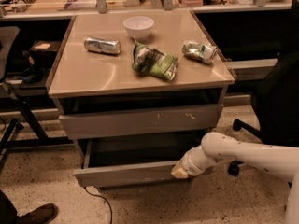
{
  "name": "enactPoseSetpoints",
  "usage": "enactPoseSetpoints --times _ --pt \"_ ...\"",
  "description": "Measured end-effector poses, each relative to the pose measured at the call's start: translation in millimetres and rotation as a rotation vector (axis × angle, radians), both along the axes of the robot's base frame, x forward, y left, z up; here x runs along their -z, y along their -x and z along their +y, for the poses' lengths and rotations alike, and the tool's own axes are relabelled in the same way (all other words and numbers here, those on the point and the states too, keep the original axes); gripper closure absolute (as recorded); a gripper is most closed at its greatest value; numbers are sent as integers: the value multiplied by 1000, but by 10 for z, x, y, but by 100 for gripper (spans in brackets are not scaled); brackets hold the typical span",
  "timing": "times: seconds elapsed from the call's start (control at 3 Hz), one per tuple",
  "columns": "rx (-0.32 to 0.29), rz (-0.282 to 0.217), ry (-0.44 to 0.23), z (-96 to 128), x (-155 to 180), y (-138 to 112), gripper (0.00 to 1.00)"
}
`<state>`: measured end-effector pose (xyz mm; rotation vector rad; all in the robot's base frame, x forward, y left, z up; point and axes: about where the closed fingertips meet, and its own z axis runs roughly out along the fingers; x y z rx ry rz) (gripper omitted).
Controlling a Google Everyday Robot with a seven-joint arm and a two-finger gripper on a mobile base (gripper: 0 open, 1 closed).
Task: Close middle drawer
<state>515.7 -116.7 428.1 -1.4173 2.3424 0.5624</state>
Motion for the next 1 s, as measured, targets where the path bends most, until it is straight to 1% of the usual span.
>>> enactPoseSetpoints --times 1.0 --pt "0 0 0 1 1 0 11"
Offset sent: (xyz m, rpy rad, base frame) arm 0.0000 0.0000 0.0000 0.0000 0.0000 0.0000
